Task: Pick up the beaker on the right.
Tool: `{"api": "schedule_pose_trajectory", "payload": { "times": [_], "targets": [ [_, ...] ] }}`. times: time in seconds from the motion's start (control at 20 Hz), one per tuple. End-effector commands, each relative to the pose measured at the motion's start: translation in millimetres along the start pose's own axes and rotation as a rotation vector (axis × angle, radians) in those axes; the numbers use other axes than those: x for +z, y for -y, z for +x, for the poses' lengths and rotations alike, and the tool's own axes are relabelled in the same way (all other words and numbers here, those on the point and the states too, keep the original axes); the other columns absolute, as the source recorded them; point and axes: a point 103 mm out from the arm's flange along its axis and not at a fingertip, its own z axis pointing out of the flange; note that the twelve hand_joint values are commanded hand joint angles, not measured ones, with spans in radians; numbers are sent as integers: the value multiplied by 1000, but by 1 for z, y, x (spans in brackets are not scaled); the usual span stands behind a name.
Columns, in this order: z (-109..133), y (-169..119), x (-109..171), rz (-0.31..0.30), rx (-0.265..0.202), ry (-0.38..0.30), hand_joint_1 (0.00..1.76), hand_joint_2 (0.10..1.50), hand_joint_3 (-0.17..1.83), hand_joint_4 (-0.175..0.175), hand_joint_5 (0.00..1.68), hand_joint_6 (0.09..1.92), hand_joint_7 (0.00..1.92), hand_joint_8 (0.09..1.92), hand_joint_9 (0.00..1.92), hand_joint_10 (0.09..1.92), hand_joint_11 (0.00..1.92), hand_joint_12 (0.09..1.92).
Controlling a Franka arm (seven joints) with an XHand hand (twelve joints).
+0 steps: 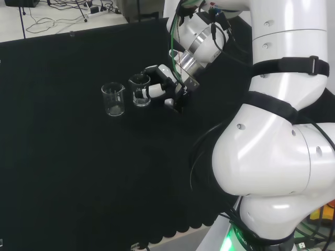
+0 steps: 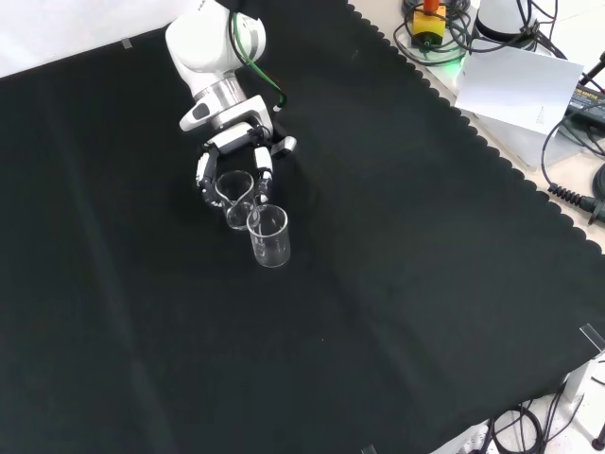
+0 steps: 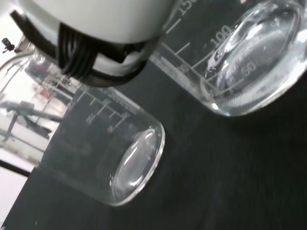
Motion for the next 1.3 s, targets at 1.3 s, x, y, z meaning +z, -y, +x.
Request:
{"api": "schedule_pose_trajectory", "payload": {
  "times": [1.3],
  "targets": [
    [49,-3,-69,157,-94,198,1309,659,665,-175,1227,734,1282,696,1416,612,1194,793]
  ]
}}
